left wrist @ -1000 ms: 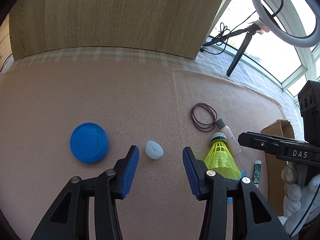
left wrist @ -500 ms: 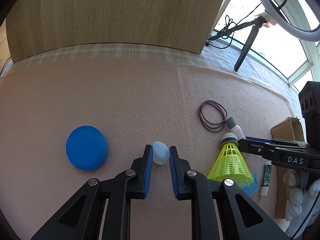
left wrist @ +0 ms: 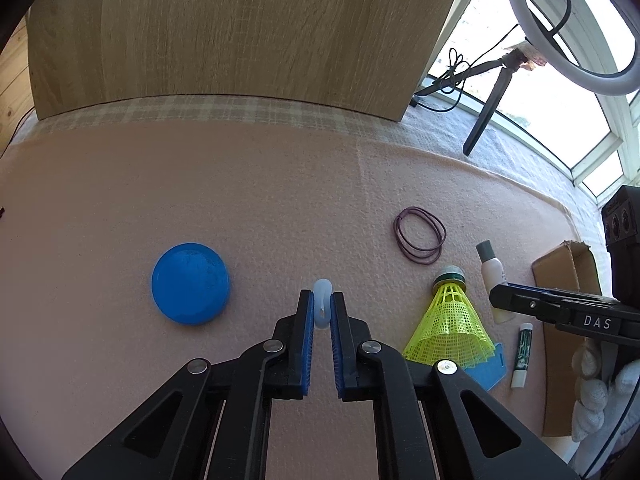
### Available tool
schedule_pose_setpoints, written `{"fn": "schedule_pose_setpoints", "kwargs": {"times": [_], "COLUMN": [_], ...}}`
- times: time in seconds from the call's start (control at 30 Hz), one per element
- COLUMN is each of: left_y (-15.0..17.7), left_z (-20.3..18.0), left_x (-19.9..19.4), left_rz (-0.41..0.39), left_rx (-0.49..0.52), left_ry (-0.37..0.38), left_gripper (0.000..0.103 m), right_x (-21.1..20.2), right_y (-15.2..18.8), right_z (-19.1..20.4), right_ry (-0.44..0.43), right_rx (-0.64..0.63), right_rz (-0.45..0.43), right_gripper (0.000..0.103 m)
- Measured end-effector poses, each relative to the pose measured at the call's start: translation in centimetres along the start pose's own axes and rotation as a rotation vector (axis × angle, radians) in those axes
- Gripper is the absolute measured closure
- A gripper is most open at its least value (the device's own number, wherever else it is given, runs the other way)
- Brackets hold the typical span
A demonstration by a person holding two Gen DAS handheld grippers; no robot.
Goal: Organize objects
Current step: 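Carry the bottle and cap into the box and open both tools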
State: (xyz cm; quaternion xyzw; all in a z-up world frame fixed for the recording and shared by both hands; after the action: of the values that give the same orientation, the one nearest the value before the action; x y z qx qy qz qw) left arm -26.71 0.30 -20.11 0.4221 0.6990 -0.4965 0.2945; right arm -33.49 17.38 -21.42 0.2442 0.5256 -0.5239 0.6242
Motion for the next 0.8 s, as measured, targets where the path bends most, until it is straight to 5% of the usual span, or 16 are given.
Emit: {"fn": "schedule_pose_setpoints", "kwargs": {"times": [0.43,0.8], "left_y": [1.8,5.5], "left_z": [-5.5,-17.2], "left_x": [-7.0,-7.7], "left_rz": [-0.088,-0.06], "left_rx": [0.088,0.231], "left_ry": [0.075,0.225], "left_gripper": [0.095,0.095], "right_x": [-9.5,-17.1], "right_y": [4.3,9.5], "right_z": [-3.3,-9.2], "right_ry": [0.001,0.076], "right_rx": [-0.02,0.05], "right_rz": [-0.141,-0.28], "right_gripper": [0.085,0.085]}}
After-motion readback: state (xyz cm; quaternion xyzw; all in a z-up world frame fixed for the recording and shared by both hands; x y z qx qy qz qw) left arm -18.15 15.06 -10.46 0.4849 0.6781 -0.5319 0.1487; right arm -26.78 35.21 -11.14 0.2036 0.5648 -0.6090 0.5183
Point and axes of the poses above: each gripper's, at about its wrist camera, not at the fingertips, and x roughly the way its jaws point, z to its left, y to its underside, the point moved 4 cm from there along x, roughly the way its jaws point, and after that the axes turned 5 degrees about y, right-handed, at the moved point
